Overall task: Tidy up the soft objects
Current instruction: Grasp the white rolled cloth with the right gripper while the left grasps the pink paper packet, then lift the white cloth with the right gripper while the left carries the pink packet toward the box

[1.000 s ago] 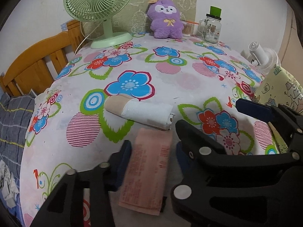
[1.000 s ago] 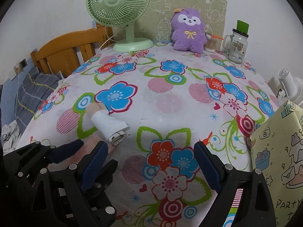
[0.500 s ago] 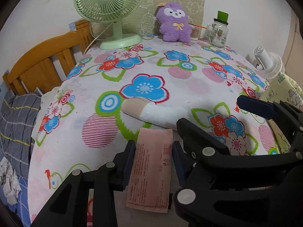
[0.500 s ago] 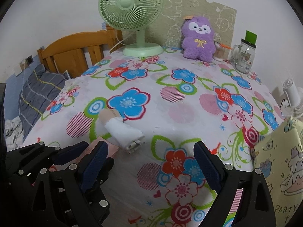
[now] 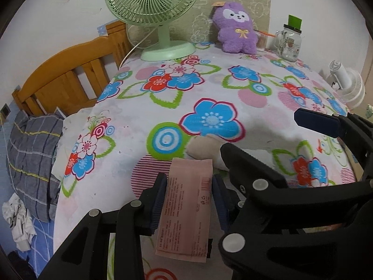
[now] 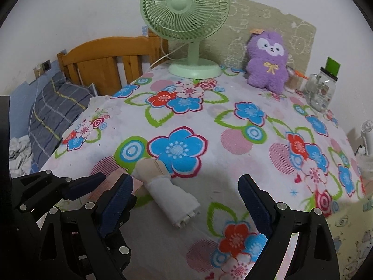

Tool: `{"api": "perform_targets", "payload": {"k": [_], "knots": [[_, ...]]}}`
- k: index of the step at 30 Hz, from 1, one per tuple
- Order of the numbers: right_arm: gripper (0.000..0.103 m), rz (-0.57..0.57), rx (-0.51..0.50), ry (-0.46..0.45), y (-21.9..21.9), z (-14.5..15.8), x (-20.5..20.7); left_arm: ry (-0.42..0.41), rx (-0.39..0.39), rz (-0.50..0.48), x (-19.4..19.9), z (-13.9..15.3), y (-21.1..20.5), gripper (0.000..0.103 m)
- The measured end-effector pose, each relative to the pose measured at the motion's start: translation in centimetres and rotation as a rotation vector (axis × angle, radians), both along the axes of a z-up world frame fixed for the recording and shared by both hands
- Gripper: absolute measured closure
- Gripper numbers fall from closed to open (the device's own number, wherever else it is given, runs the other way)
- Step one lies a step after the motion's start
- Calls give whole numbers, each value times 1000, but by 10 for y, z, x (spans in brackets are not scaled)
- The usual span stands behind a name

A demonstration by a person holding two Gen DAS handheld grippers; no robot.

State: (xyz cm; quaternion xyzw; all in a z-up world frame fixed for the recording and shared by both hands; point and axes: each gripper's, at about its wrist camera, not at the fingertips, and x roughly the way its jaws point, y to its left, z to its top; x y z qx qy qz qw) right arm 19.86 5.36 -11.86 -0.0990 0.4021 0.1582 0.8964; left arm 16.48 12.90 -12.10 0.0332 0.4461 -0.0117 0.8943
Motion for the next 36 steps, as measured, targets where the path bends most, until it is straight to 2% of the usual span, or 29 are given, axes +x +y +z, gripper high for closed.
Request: {"api": "perform_targets", "payload": {"k": [4,10,12,17,19,20,22,27,36], "knots": [[10,10,2,38,4,-9,9,23,14,5,5,-8,4,63],[19,21,15,90,9,-20,18,19,12,-3,5,-8,6,62],[27,17,15,108,11,-24,21,18,9,-5,5,-9,6,62],[40,-8,33,181,8,-35,28,9,30,-7,5,-9,3,62],[49,-1,35,181,9,-33,26,8,32,-4,5,-10,3,62],[57,3,36,186,9,-33,26,8,31,-3,6,-10,3,62],[60,3,29,180,9,-33,25,9,28,-3,6,-10,3,62],[82,11,28,191,7,-32,20,14,23,-4,4,-10,1,63],[88,-16,20,152,-6,-23,8,1,1,-21,-5,-3,-13,63]]}}
